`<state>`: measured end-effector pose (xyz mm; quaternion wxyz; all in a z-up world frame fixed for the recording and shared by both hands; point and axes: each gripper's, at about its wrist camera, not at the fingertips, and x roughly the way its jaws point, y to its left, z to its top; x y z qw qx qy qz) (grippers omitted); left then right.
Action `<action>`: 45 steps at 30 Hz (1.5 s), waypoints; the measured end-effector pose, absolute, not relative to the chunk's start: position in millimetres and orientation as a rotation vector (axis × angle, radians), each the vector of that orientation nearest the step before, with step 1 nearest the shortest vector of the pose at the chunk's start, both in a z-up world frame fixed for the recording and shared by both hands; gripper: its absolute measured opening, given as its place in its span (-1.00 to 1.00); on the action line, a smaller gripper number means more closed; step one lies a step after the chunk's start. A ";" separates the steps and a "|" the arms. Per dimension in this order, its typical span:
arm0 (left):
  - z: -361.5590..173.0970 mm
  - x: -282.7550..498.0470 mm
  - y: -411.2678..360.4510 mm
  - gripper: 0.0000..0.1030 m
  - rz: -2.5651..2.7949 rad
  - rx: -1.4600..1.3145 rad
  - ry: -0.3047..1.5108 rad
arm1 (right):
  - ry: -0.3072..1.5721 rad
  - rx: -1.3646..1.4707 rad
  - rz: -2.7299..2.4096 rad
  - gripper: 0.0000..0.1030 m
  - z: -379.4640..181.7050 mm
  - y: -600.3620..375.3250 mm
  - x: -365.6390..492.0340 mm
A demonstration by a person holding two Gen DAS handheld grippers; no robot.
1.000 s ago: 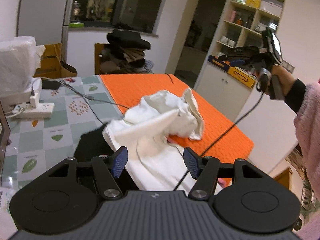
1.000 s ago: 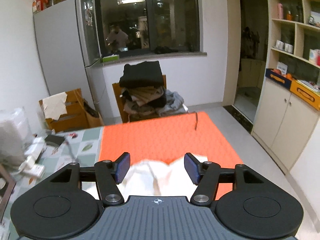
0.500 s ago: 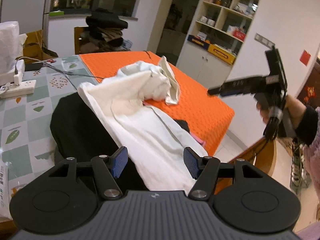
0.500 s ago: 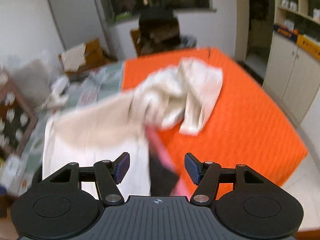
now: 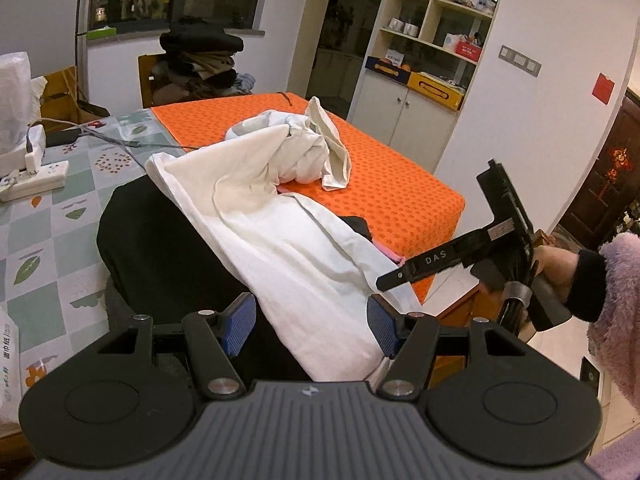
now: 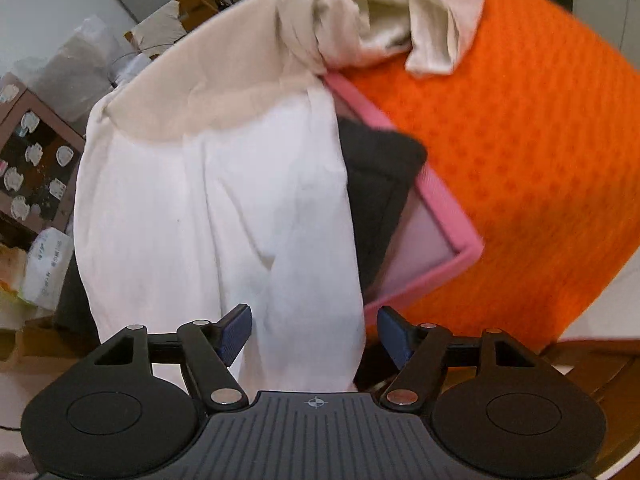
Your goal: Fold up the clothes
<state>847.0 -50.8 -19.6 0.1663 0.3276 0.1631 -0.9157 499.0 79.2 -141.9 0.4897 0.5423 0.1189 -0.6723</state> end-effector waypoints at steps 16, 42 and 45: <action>7.5 846.8 -67.3 0.32 -2.588 0.816 0.448 | 0.154 1.026 -1.516 -0.81 -14.5 71.0 518.2; 90.5 734.1 -163.3 0.32 -2.514 0.565 0.423 | 0.233 0.080 -2.225 -0.80 179.8 -195.8 292.0; 85.2 725.0 -170.0 0.33 -2.490 0.598 0.423 | 0.256 0.258 -2.240 -0.77 136.0 -223.1 249.7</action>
